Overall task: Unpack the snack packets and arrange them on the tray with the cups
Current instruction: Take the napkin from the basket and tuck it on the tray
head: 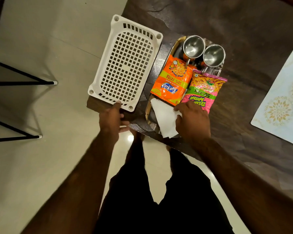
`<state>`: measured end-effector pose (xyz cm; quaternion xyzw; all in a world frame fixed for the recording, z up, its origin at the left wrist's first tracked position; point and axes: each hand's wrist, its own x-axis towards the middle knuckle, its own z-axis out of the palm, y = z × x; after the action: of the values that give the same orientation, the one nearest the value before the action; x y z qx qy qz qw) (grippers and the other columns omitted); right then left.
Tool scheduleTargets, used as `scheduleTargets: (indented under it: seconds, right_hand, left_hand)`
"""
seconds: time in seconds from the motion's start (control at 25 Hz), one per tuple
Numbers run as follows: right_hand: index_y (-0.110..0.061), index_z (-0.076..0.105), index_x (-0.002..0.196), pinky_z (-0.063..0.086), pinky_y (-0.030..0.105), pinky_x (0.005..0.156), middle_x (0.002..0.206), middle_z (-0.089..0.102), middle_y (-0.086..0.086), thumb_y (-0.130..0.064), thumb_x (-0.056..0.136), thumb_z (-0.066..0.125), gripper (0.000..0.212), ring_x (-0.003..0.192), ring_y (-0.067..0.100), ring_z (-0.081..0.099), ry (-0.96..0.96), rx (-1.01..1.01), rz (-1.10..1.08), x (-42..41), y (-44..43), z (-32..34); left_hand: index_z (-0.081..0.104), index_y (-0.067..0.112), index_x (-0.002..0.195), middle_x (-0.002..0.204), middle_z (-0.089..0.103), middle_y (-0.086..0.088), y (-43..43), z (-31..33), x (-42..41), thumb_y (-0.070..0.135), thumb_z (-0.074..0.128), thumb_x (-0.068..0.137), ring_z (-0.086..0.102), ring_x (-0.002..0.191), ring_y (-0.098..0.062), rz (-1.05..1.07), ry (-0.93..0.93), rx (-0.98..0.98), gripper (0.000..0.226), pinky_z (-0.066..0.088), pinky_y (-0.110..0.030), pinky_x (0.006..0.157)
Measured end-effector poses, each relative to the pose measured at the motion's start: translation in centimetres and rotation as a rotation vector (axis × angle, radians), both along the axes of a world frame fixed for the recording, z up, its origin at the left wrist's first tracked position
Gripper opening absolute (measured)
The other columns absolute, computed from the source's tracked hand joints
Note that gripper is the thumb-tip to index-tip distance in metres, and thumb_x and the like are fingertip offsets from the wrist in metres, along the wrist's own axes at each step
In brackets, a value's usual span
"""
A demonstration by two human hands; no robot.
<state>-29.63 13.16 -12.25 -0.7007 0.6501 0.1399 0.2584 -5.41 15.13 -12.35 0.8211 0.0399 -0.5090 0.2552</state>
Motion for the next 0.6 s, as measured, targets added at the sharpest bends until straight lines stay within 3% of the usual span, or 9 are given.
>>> scheduleTargets:
  seconds: [0.12,0.32,0.6]
  right_hand:
    - [-0.027,0.068,0.133,0.047,0.044,0.107,0.134,0.064,0.002,-0.014,0.098,0.060,0.039,0.127,0.030,0.060,-0.010,0.025,-0.016,0.0,-0.3,-0.1]
    - [-0.028,0.068,0.132,0.049,0.048,0.105,0.132,0.064,0.002,-0.017,0.098,0.060,0.037,0.125,0.029,0.062,-0.038,0.046,-0.020,0.1,-0.1,0.2]
    - [-0.027,0.068,0.132,0.048,0.046,0.106,0.130,0.065,0.002,-0.016,0.098,0.060,0.037,0.124,0.028,0.064,-0.073,0.051,-0.039,0.5,-0.9,0.8]
  left_hand:
    - [0.058,0.020,0.119,0.091,0.070,-0.007,-2.0,-0.2,1.9,0.037,0.056,0.097,0.072,0.072,-0.029,0.011,0.037,-0.047,0.028,0.062,-0.040,0.063]
    - [0.058,0.017,0.126,0.101,0.074,-0.014,-3.6,-0.9,2.2,0.002,0.051,0.095,0.075,0.080,-0.032,0.136,0.058,-0.078,0.035,0.061,-0.035,0.052]
    - [0.056,0.016,0.127,0.103,0.076,-0.015,-1.2,-1.0,2.7,0.002,0.056,0.093,0.077,0.078,-0.032,0.148,0.024,-0.087,0.037,0.062,-0.038,0.058]
